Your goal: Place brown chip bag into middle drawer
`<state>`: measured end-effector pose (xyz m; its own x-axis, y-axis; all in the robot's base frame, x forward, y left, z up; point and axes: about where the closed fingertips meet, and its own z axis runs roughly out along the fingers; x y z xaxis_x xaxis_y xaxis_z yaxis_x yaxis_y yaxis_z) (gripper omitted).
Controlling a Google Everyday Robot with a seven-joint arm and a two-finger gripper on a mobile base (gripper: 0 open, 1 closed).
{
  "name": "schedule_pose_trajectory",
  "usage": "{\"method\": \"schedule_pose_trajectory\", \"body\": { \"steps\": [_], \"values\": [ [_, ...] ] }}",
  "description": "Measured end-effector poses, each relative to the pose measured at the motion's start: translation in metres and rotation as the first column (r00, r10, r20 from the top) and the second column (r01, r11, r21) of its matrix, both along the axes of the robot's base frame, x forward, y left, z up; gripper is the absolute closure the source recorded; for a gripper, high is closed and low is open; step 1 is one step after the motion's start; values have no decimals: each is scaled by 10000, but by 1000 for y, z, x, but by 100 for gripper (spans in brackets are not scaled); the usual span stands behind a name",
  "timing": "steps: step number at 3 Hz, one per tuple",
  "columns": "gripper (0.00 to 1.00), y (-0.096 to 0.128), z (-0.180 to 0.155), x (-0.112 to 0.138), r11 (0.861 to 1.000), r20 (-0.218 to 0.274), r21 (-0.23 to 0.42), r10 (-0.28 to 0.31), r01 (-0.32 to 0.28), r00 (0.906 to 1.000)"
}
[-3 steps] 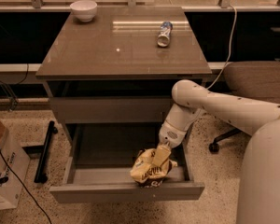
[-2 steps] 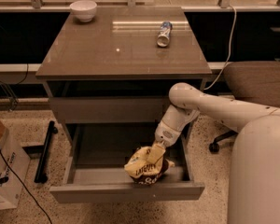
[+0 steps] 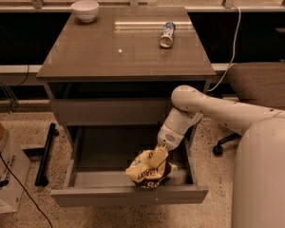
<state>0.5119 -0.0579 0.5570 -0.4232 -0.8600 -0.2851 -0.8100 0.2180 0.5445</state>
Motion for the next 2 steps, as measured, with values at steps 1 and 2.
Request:
{"method": "schedule_pose_trajectory", "body": {
  "steps": [1, 2],
  "values": [
    [11, 1, -2, -1, 10000, -36, 2, 24, -24, 10000],
    [0, 2, -3, -2, 10000, -64, 4, 41, -41, 10000]
  ]
}}
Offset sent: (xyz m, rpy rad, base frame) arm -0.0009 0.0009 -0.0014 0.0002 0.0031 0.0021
